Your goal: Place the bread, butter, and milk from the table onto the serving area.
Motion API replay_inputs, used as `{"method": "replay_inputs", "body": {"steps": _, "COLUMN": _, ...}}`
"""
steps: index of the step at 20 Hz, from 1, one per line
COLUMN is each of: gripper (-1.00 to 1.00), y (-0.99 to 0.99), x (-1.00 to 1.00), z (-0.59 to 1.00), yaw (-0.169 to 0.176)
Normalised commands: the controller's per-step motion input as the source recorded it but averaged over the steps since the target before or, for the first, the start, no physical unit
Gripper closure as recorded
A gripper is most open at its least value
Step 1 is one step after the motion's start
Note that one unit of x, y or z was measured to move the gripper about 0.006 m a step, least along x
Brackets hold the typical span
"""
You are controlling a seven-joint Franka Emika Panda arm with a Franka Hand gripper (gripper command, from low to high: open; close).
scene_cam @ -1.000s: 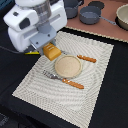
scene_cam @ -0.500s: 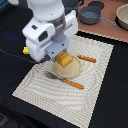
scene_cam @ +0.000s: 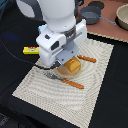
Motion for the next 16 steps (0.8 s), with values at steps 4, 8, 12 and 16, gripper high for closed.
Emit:
{"method": "replay_inputs", "body": {"steps": 4, "gripper": 1.00, "y": 0.17, "x": 0.29, "z": -0.01, "yaw": 0.000}}
{"method": "replay_inputs", "body": {"steps": 8, "gripper": -1.00, "y": 0.06, "x": 0.34, "z": 0.00, "yaw": 0.000}}
{"method": "replay_inputs", "body": {"steps": 12, "gripper": -1.00, "y": 0.02, "x": 0.24, "z": 0.04, "yaw": 0.000}}
{"method": "replay_inputs", "body": {"steps": 16, "gripper": -1.00, "y": 0.11, "x": 0.09, "z": 0.48, "yaw": 0.000}}
